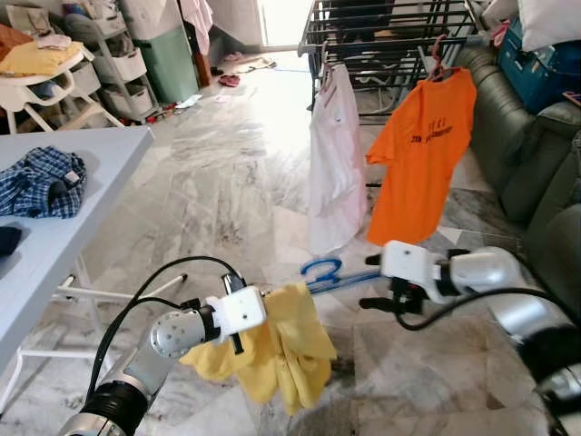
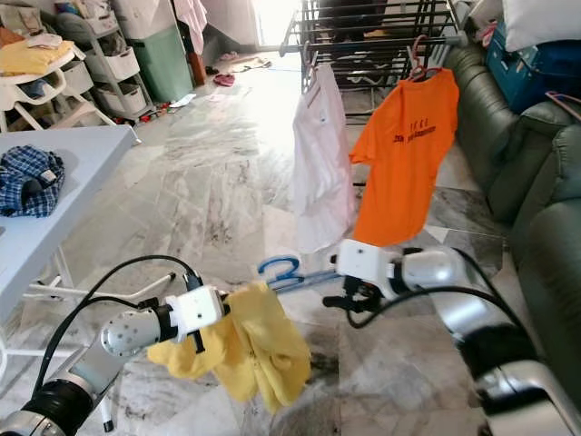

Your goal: Hang hanger

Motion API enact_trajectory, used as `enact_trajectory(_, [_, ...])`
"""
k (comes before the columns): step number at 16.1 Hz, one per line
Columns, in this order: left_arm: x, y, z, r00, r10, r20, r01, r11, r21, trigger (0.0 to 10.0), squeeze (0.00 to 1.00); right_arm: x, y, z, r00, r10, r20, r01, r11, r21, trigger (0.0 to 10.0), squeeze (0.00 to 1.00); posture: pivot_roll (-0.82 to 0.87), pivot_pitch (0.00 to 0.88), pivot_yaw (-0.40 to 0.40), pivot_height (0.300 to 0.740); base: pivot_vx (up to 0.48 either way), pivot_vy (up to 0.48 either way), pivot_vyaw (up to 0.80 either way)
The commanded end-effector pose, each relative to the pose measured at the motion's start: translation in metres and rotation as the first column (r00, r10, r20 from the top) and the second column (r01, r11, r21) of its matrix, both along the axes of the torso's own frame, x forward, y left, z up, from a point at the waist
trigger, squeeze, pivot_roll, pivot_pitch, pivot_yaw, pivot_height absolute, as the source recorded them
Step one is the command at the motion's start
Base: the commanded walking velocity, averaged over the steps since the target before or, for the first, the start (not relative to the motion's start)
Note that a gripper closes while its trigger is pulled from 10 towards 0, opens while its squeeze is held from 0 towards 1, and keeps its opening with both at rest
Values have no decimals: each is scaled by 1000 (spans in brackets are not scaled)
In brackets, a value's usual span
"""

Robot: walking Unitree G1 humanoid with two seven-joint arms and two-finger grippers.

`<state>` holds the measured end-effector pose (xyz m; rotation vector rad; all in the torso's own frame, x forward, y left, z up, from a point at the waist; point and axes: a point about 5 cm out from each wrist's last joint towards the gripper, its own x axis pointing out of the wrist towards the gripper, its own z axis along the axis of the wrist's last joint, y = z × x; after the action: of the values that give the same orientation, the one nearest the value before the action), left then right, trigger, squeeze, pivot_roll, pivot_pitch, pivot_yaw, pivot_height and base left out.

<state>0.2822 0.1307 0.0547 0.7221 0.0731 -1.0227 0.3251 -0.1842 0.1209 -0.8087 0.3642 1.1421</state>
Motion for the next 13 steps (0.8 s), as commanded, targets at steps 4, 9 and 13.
enact_trajectory(4, [3, -4, 10, 998, -41, 47, 41, 999, 6, 10000, 0, 12, 15, 5, 997, 51, 59, -49, 998, -42, 10000, 0, -155, 13, 106, 740, 0, 0, 0])
enact_trajectory(9, [4, -7, 10, 998, -48, 49, 48, 999, 6, 10000, 0, 14, 15, -10, 998, 55, 25, -52, 993, -102, 2235, 0, -151, 12, 102, 740, 0, 0, 0])
enact_trajectory(13, [3, -6, 8, 998, -53, 44, 52, 999, 12, 10000, 0, 15, 20, -14, 998, 66, 8, -65, 992, -112, 0, 0, -149, 9, 104, 740, 0, 0, 0])
